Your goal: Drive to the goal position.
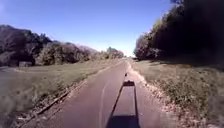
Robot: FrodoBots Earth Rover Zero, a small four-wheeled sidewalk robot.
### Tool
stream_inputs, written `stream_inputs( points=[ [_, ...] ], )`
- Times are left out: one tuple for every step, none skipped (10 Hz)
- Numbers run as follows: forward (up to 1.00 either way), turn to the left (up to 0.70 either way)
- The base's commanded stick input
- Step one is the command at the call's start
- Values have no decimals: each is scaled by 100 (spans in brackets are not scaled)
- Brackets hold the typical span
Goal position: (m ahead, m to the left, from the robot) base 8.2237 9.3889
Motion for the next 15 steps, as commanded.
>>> stream_inputs(
  points=[
    [85, 0],
    [85, 0],
    [85, 0],
    [85, 0],
    [85, 0],
    [85, 0],
    [85, 0],
    [85, 0],
    [85, 0],
    [85, 0],
    [85, 0],
    [85, -1],
    [85, -12],
    [85, -14],
    [85, -22]
  ],
)
